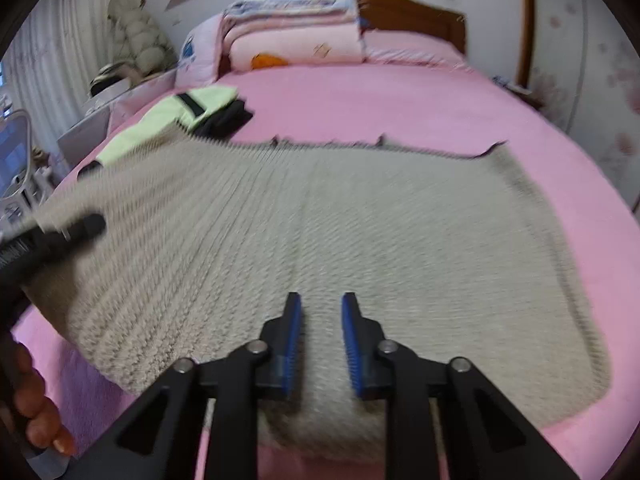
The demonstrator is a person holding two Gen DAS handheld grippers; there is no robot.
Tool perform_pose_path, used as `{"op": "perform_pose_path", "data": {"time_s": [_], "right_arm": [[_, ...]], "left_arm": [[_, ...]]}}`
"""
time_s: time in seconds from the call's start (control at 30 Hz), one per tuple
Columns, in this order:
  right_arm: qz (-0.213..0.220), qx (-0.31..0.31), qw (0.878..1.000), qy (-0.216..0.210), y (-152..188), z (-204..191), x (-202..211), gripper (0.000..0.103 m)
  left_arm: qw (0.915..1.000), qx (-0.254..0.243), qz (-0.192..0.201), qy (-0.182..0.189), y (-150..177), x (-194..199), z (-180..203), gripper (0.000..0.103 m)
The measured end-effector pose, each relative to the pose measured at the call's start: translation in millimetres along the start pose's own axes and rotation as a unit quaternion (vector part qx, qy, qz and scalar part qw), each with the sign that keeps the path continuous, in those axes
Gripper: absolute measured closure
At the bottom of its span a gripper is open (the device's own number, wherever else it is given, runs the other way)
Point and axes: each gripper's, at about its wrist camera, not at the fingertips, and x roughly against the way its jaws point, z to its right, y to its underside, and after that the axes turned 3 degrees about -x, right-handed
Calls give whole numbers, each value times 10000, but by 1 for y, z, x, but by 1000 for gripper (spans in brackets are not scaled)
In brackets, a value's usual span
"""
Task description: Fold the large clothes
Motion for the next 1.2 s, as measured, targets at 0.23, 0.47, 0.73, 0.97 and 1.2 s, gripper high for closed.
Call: {"op": "perform_pose_path", "data": {"time_s": [0.23,0.47,0.73,0.97,1.2], "right_arm": [[-270,-245,9984,-436,5,16,-12,85],[-10,-1021,9912,-847,9,81,45,91],[263,-1669,9849,375,50,185,100,91],[-79,-2019,9779,541,76,217,99,91],[-89,-2243,9739,349,73,237,112,90]], "left_arm": [[9932,-1123,289,75,-13,9,75,92],[9765,-2061,288,558,-14,-2,175,93],[9492,-2897,-321,1183,50,-43,286,92],[9074,-3913,-1361,703,138,-101,325,86],[9085,-3578,-1687,1345,115,-70,322,40]]}}
